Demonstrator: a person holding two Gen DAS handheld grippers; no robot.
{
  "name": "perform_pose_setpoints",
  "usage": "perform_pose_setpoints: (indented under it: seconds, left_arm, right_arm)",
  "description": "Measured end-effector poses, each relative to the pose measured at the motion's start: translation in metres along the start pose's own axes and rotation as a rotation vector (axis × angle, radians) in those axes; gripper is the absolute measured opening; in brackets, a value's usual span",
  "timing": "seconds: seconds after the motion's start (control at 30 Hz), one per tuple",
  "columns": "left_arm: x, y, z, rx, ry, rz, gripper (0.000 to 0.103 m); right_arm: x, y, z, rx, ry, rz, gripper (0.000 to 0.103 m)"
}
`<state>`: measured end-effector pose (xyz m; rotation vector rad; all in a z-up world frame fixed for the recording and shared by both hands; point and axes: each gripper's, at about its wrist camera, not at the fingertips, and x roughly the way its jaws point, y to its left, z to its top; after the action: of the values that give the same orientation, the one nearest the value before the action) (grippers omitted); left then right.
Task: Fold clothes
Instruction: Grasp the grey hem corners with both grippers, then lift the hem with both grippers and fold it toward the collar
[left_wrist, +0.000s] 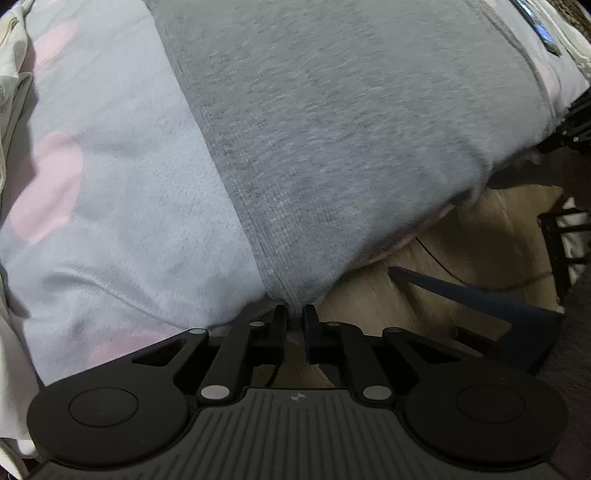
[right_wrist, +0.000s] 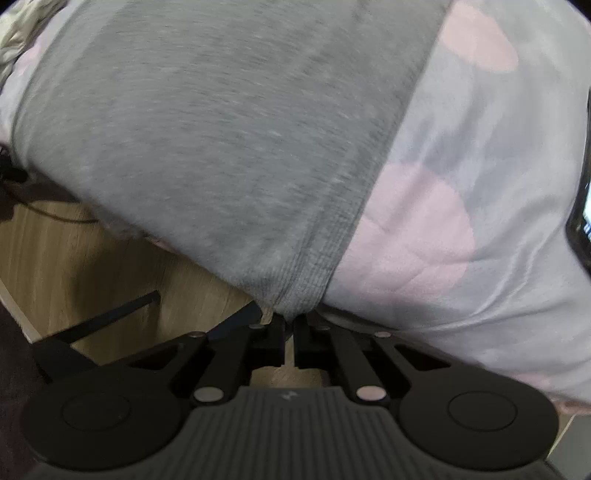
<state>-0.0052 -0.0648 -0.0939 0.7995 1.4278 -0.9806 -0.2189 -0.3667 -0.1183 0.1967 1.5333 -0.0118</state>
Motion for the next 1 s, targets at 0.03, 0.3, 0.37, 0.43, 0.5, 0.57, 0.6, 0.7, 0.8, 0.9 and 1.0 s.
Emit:
perform_pose_setpoints:
  seconds: [0.03,0.3,0.37,0.43,0.5,0.57,0.6,0.7,0.8,0.9,1.0]
  left_arm:
    - [-0.005,0.001,0.000,0.002,-0.001,-0.012,0.005]
    - [-0.057,0.019,-0.002,-0.006,-0.062,-0.141,0.004]
    - [-0.074,0.019,-0.002,-0.024,-0.104,-0.181,0.004]
    - [-0.090,0.023,-0.006,-0.057,-0.158,-0.229,0.004]
    - [-0.105,0.032,-0.008,-0.089,-0.217,-0.269,0.004]
    - [-0.119,0.044,-0.004,-0.116,-0.278,-0.294,0.003]
    - [-0.130,0.052,-0.003,-0.128,-0.311,-0.305,0.003]
    - [-0.152,0.071,0.002,-0.168,-0.408,-0.327,0.003]
    - [-0.170,0.081,0.011,-0.186,-0.497,-0.327,0.003]
    - [-0.192,0.088,0.024,-0.191,-0.574,-0.311,0.003]
    - [-0.210,0.099,0.040,-0.206,-0.640,-0.289,0.003]
  right_arm:
    - [-0.005,0.003,-0.002,-0.016,-0.002,-0.001,0.004]
    - [-0.049,0.003,-0.023,-0.021,-0.024,0.049,0.004]
    - [-0.066,0.003,-0.029,-0.005,-0.055,0.067,0.004]
    - [-0.083,0.002,-0.032,0.012,-0.090,0.090,0.004]
    - [-0.099,-0.008,-0.023,0.035,-0.134,0.112,0.004]
    - [-0.111,-0.009,-0.018,0.062,-0.195,0.135,0.004]
    - [-0.117,-0.014,-0.016,0.077,-0.226,0.147,0.004]
    - [-0.141,-0.025,-0.015,0.114,-0.319,0.163,0.004]
    - [-0.163,-0.033,-0.012,0.132,-0.409,0.143,0.004]
    - [-0.189,-0.047,0.002,0.151,-0.489,0.112,0.004]
    - [-0.205,-0.055,0.024,0.167,-0.563,0.084,0.004]
